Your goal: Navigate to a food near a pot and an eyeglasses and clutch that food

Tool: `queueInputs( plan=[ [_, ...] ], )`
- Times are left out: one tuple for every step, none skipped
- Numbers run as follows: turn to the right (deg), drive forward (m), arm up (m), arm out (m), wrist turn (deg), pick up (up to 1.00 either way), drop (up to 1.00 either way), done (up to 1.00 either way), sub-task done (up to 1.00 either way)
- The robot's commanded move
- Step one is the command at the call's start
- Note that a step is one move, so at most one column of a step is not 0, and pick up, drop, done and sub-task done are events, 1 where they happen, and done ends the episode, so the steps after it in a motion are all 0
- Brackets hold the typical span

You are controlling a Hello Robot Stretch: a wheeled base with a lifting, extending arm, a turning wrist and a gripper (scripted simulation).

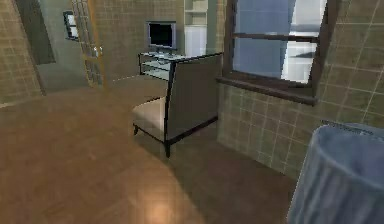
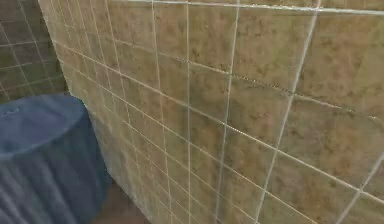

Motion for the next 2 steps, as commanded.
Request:
queueInputs(
  plan=[
    [-33.0, 0.00, 0.00, 0.00, 0.0, 0.00, 0.00, 0.00, 0.00],
    [0.0, 0.15, 0.00, 0.00, 0.0, 0.00, 0.00, 0.00, 0.00]
  ],
)
